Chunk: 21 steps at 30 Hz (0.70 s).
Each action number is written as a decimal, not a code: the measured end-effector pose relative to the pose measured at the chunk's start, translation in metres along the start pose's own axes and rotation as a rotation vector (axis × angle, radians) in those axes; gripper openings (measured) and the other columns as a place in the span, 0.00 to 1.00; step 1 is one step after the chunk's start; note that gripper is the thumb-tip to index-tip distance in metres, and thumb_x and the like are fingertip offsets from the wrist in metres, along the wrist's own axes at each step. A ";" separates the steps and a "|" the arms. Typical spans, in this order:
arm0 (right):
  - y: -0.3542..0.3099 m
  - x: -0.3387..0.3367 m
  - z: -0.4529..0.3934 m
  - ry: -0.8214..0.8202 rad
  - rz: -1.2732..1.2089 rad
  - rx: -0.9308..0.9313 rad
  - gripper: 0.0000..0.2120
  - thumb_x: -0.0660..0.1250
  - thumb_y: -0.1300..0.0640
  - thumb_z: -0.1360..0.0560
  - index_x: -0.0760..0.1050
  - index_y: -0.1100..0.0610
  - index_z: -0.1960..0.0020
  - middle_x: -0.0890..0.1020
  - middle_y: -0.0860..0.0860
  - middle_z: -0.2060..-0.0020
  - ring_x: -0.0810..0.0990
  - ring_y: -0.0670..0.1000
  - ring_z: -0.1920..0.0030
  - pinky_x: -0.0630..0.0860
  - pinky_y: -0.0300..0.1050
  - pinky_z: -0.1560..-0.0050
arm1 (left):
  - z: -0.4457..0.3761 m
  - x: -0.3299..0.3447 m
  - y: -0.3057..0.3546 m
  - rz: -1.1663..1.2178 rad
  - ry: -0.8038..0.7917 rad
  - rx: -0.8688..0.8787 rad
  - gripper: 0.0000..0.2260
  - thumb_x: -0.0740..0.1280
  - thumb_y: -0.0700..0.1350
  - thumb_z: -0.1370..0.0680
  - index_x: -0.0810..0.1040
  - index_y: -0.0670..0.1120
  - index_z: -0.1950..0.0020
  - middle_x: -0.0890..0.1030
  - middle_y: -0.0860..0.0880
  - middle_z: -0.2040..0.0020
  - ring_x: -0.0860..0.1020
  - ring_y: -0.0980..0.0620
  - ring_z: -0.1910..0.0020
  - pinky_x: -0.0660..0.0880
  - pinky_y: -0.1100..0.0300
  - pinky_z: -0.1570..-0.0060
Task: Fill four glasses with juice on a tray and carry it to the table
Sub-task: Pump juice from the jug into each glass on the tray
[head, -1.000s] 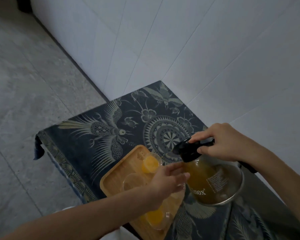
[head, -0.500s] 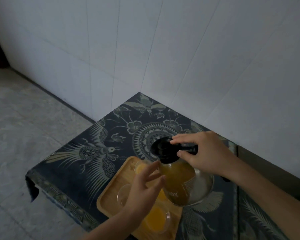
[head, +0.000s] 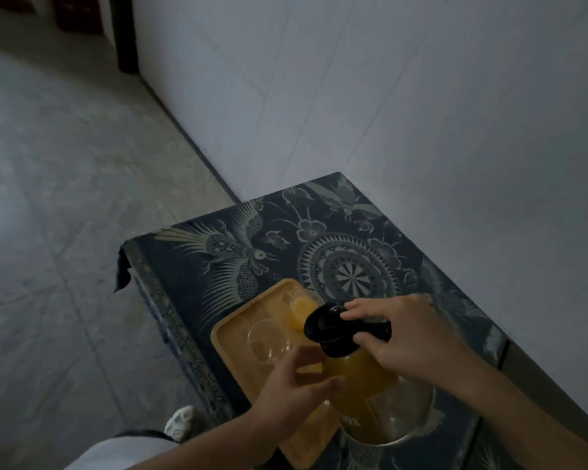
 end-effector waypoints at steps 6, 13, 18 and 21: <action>-0.012 0.015 -0.015 -0.126 0.062 -0.040 0.19 0.76 0.51 0.28 0.82 0.39 0.38 0.82 0.34 0.40 0.81 0.41 0.38 0.75 0.38 0.35 | 0.005 -0.007 -0.013 0.127 0.048 -0.129 0.24 0.79 0.52 0.27 0.78 0.54 0.34 0.80 0.55 0.35 0.82 0.55 0.41 0.81 0.63 0.53; -0.020 0.034 -0.038 -0.221 0.150 -0.041 0.19 0.75 0.49 0.27 0.81 0.37 0.37 0.82 0.34 0.39 0.79 0.46 0.36 0.76 0.46 0.33 | 0.003 -0.019 -0.026 0.248 0.055 -0.248 0.22 0.80 0.52 0.31 0.79 0.55 0.40 0.82 0.54 0.38 0.82 0.55 0.42 0.81 0.65 0.57; -0.027 0.044 -0.056 -0.302 0.202 -0.048 0.19 0.74 0.50 0.27 0.81 0.39 0.37 0.82 0.36 0.38 0.78 0.46 0.35 0.75 0.48 0.31 | -0.001 -0.024 -0.032 0.339 0.045 -0.305 0.22 0.81 0.50 0.30 0.80 0.53 0.39 0.83 0.51 0.38 0.82 0.51 0.40 0.80 0.60 0.50; -0.030 0.047 -0.067 -0.354 0.232 -0.035 0.19 0.73 0.50 0.26 0.81 0.39 0.36 0.82 0.36 0.38 0.76 0.48 0.33 0.73 0.53 0.29 | -0.003 -0.024 -0.032 0.404 0.024 -0.329 0.19 0.80 0.48 0.28 0.79 0.51 0.39 0.82 0.49 0.38 0.82 0.50 0.42 0.81 0.63 0.57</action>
Point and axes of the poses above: each hand's wrist, its own z-axis away from the middle knuckle, its own x-axis out of the palm, y = z × x, the point moved 5 cm from there along -z, towards the middle knuckle
